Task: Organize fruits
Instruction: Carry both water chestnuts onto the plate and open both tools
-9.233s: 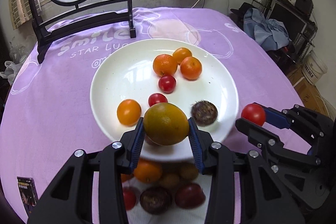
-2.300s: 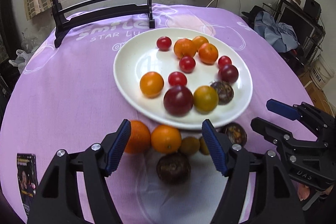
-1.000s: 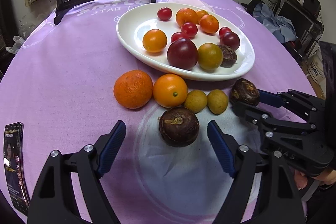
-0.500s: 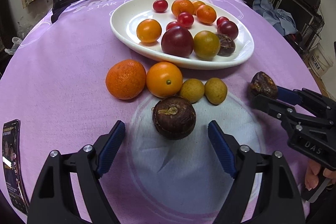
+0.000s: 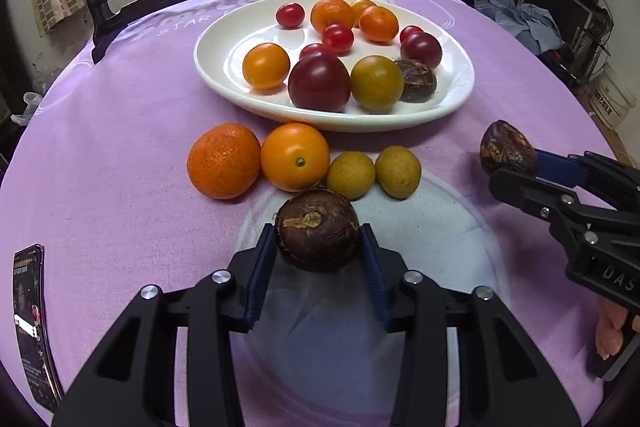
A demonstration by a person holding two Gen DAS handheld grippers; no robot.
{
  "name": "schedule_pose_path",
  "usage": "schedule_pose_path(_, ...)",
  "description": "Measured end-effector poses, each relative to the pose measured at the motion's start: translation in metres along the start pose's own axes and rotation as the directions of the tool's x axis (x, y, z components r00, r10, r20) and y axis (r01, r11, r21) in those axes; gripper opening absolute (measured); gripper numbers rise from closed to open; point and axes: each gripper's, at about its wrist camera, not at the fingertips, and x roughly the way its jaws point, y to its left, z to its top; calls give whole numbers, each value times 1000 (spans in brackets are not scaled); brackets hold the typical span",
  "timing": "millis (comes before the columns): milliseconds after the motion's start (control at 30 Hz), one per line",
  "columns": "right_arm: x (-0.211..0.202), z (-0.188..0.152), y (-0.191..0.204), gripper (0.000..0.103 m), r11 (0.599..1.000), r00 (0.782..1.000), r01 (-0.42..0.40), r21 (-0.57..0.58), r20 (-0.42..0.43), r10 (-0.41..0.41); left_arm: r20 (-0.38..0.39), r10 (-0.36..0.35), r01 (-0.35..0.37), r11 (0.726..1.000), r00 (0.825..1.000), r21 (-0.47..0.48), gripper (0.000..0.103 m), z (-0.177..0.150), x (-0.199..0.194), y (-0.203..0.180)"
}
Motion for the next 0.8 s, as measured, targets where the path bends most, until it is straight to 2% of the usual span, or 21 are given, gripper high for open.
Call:
schedule_pose_path(100, -8, 2, 0, 45, 1000, 1000, -2, 3, 24, 2, 26, -32, 32, 999, 999, 1, 41, 2, -15, 0)
schedule_pose_path(233, -23, 11, 2, 45, 1000, 997, -14, -1, 71, 14, 89, -34, 32, 999, 995, 30, 41, 14, -41, -2)
schedule_pose_path(433, -23, 41, 5, 45, 998, 994, 26, -54, 103, -21, 160, 15, -21, 999, 987, 38, 41, 55, -56, 1)
schedule_pose_path(633, -2, 74, 4, 45, 997, 993, 42, -68, 114, -34, 131, 53, -49, 998, 990, -32, 41, 102, -24, 14)
schedule_pose_path(800, 25, 96, 6, 45, 995, 994, 58, -79, 92, -51, 93, 79, -72, 994, 993, -84, 41, 126, 9, 25)
